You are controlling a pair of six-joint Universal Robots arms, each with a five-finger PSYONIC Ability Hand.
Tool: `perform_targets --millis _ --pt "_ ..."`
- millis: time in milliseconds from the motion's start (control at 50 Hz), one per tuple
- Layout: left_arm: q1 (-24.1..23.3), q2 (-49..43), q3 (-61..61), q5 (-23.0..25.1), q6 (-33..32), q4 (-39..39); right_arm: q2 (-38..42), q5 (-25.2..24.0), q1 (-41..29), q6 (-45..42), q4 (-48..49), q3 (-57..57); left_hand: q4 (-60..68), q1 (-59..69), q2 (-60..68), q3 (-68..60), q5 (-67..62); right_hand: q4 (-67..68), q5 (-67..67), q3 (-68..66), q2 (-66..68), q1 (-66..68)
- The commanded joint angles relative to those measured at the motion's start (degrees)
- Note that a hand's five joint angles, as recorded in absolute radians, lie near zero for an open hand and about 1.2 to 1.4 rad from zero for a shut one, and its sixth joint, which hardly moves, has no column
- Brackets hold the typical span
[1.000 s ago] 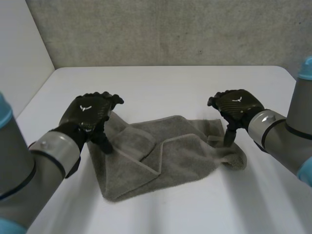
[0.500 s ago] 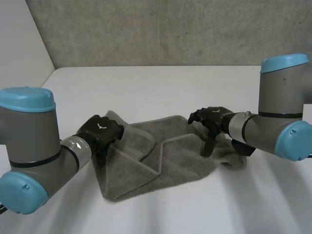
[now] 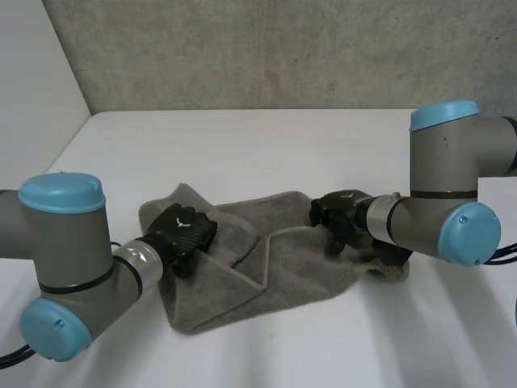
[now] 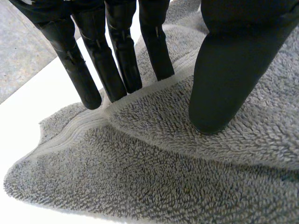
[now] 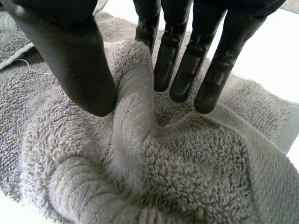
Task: Fold the towel.
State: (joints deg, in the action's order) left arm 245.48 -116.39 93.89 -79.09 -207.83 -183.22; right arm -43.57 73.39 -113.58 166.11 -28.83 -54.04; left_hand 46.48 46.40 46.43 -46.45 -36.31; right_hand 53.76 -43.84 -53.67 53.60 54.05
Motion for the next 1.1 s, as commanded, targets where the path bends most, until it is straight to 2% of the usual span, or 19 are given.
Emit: perform_targets --millis 20,120,240,300,400,500,540,560,600,620,640,660,680,700,720,740,820,980,1100 --pt "-0.01 -1.12 -0.38 -0.01 -4.17 0.14 0.15 0.0 -0.06 -0.18 -0.87 1.13 12.34 12.43 12.4 -12.38 -12.52 6.95 -6.88 -7.04 7.11 6.66" --pt "0.08 -1.21 -0.38 -0.01 -6.89 -0.04 0.42 -0.09 -0.06 -0.53 -1.58 2.27 19.75 19.83 19.8 -19.78 -19.92 26.22 -26.14 -26.31 26.38 25.93" --pt "0.08 -1.73 -1.08 -0.01 -7.86 -0.12 0.59 -0.35 -0.06 -0.79 -2.46 2.62 21.42 21.51 21.48 -21.46 -21.6 26.24 -26.16 -26.33 26.4 25.95" --pt "0.08 -2.26 -1.69 -0.01 -7.95 -0.12 0.59 -0.62 -0.06 -0.88 -2.81 2.8 33.45 33.54 33.51 -33.49 -33.63 26.24 -26.16 -26.33 26.4 25.95" --pt "0.08 -3.4 -3.01 -0.01 -8.03 -0.3 1.03 -0.53 -0.06 -1.85 -2.72 3.59 33.52 33.6 33.57 -33.55 -33.69 26.24 -26.16 -26.33 26.4 25.95" --pt "0.08 -4.46 -8.99 -0.28 -8.12 -3.2 2.44 0.96 -0.85 -5.89 -2.37 9.21 33.52 33.6 33.57 -33.55 -33.69 26.24 -26.16 -26.33 26.4 25.95" --pt "0.08 -4.46 -12.24 -0.63 -7.68 -5.4 2.26 2.1 -1.9 -9.04 -1.15 16.65 33.52 33.6 33.57 -33.55 -33.69 26.24 -26.16 -26.33 26.4 25.95" --pt "0.34 -4.37 -15.98 -1.67 -7.59 -7.92 2.26 2.11 -1.91 -9.05 -1.14 16.69 33.52 33.6 33.57 -33.55 -33.69 26.24 -26.16 -26.33 26.4 25.95" --pt "0.87 -4.02 -19.89 -3.7 -7.42 -10.93 0.95 4.29 -2.7 -9.93 6.38 24.39 33.52 33.6 33.57 -33.55 -33.69 26.24 -26.16 -26.33 26.4 25.95" --pt "1.48 -3.5 -23.89 -7.01 -6.98 -13.81 0.94 4.3 -2.7 -9.93 6.42 24.42 33.52 33.6 33.57 -33.55 -33.69 26.24 -26.16 -26.33 26.4 25.95" --pt "1.84 -2.88 -27.59 -10.87 -6.2 -16.79 -0.71 5.61 -2.87 -9.76 11.38 26.16 33.52 33.6 33.57 -33.55 -33.69 26.24 -26.16 -26.33 26.4 25.95" --pt "1.84 -2.88 -27.62 -10.91 -6.19 -16.82 -3.77 6.93 -2.79 -9.49 16.91 25.92 33.52 33.6 33.57 -33.55 -33.69 26.24 -26.16 -26.33 26.4 25.95" --pt "1.93 -2.18 -31.1 -14.74 -5.06 -19.43 -3.8 6.94 -2.79 -9.49 16.97 25.91 33.52 33.6 33.57 -33.55 -33.69 26.24 -26.16 -26.33 26.4 25.95" --pt "1.93 -1.39 -33.84 -17.82 -3.74 -21.81 -6.67 8.07 -2.7 -9.23 22.19 24.7 33.52 33.6 33.57 -33.55 -33.69 26.24 -26.16 -26.33 26.4 25.95" --pt "1.93 -1.38 -33.86 -17.85 -3.73 -21.83 -6.7 8.08 -2.7 -9.23 22.24 24.68 33.52 33.6 33.57 -33.55 -33.69 26.24 -26.16 -26.33 26.4 25.95" --pt "1.93 -0.77 -35.69 -19.94 -1.99 -23.49 -9.23 8.87 -2.44 -8.97 27.2 22.42 33.52 33.6 33.57 -33.55 -33.69 26.24 -26.16 -26.33 26.4 25.95" --pt "1.93 1.08 -36.41 -21.19 1.55 -24.73 -14.6 9.23 -2.43 -9.22 36.9 14.52 33.52 33.6 33.57 -33.55 -33.69 26.24 -26.16 -26.33 26.4 25.95" --pt "1.93 5.03 -25.87 -20.93 4.71 -23.77 -17.16 8.52 -2.61 -10.98 36.13 1.6 33.52 33.6 33.57 -33.55 -33.69 26.24 -26.16 -26.33 26.4 25.95" --pt "1.93 6.18 -9.87 -20.31 4.45 -23.77 -17.51 7.29 -2.08 -15.29 36.3 -8.01 33.52 33.6 33.57 -33.55 -33.69 26.24 -26.16 -26.33 26.4 25.95"
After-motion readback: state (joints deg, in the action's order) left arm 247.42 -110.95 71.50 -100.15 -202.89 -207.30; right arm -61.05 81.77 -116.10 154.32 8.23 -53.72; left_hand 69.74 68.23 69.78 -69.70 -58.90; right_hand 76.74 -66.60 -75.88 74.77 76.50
